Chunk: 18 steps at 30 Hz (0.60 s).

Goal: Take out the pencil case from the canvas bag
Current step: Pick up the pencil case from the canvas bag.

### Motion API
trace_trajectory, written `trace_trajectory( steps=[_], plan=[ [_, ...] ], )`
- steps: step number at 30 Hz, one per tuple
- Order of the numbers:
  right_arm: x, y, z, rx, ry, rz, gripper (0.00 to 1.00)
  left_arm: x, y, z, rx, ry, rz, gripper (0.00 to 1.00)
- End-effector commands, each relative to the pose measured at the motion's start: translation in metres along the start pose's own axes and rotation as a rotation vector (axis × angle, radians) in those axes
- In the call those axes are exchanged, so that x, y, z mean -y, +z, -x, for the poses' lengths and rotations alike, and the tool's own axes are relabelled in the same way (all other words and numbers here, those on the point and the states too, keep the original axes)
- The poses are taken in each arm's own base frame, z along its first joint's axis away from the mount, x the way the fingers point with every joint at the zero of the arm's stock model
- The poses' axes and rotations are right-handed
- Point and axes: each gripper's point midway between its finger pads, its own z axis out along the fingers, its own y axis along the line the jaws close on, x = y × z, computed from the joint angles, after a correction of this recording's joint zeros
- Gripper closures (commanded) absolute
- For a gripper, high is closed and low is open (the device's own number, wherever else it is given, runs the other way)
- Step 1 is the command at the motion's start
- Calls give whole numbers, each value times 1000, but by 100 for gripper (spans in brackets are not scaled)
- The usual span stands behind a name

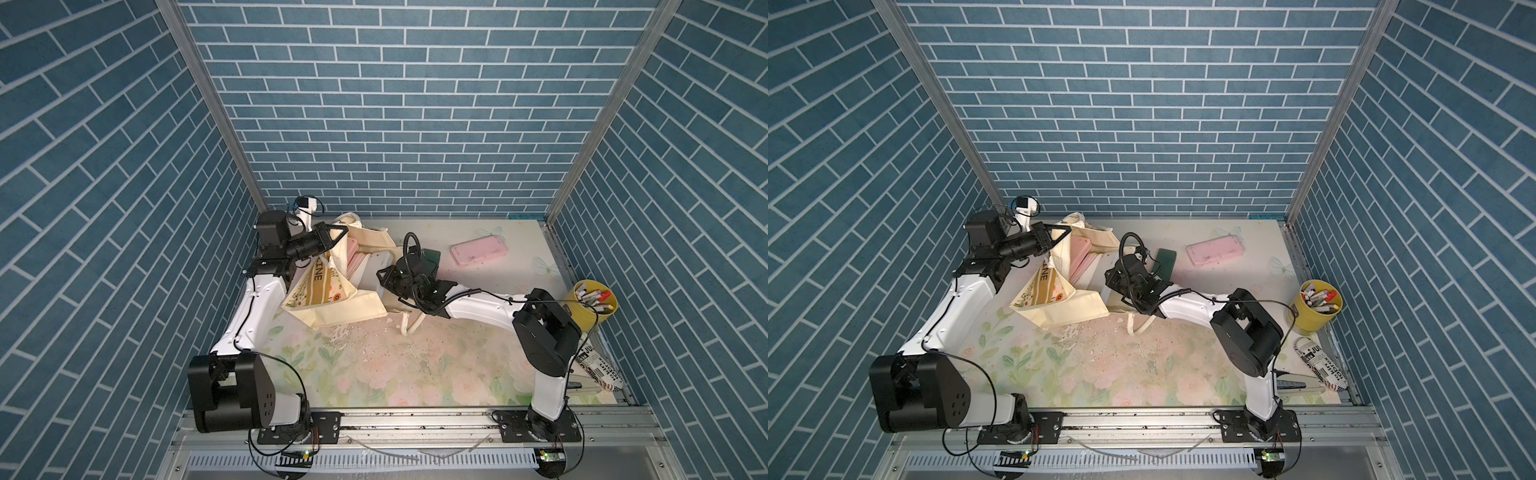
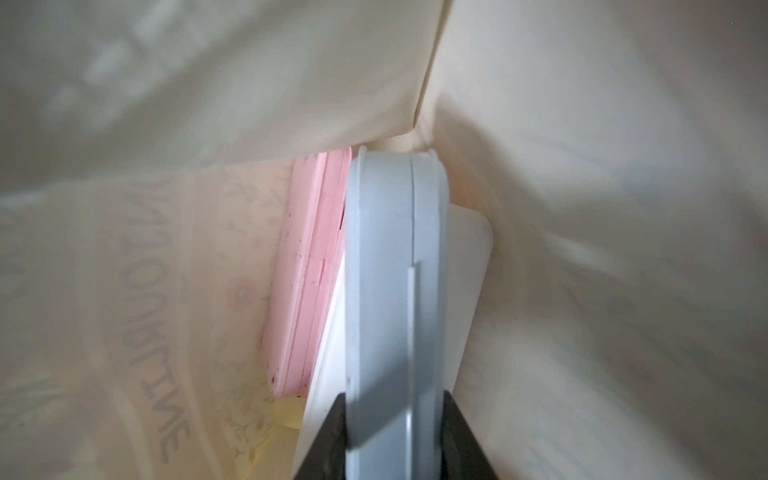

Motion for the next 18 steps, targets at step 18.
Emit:
trace_trajectory(
  steps=[18],
  plan=[
    [-6, 24, -19, -100, 81, 75, 60, 30, -3, 12, 27, 96, -106, 100]
  ],
)
